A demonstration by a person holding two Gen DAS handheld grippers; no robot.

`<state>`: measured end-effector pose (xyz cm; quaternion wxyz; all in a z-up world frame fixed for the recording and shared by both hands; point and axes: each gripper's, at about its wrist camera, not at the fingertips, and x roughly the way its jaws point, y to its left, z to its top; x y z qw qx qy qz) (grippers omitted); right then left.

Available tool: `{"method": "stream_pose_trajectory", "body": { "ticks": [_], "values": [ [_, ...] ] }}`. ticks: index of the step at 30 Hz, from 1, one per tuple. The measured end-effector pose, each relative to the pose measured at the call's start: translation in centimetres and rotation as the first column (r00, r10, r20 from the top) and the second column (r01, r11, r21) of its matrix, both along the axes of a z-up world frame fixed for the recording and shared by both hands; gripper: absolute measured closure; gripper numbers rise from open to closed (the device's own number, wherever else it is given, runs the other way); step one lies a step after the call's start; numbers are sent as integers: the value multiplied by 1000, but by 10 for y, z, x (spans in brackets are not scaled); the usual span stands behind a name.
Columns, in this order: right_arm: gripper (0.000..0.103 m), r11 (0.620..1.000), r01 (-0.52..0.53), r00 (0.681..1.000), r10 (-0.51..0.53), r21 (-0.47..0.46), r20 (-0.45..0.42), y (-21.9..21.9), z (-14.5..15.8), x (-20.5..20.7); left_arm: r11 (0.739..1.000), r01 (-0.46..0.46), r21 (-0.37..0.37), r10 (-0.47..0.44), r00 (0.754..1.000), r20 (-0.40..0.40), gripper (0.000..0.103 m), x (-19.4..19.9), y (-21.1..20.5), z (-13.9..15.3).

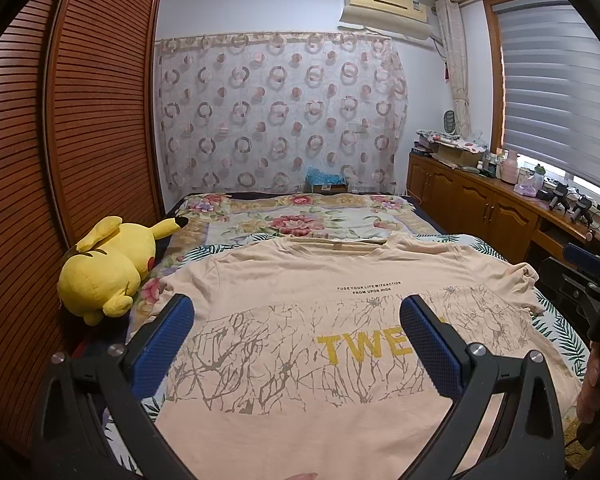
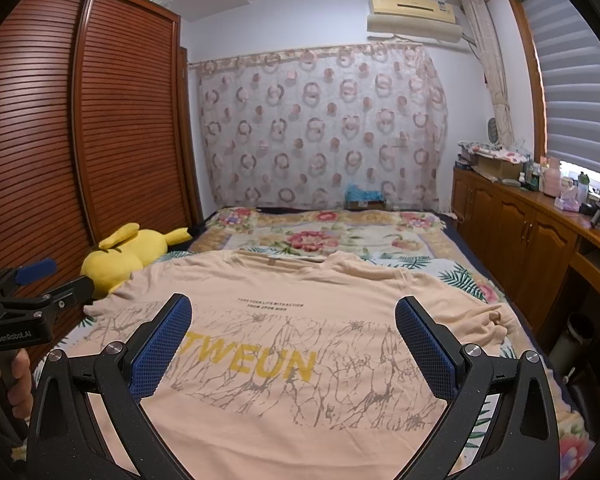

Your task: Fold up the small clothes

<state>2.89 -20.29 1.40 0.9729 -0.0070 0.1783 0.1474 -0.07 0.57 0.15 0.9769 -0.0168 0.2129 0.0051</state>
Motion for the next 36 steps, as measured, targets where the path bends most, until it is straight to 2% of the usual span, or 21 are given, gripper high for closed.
{"method": "stream_pose_trajectory", "body": {
  "ticks": [36],
  "values": [
    [0,1000,-4,1000,3,5,2,13,0,-4,1000,-2,2,2,1000,6,0,-2,-1,5]
  ]
}}
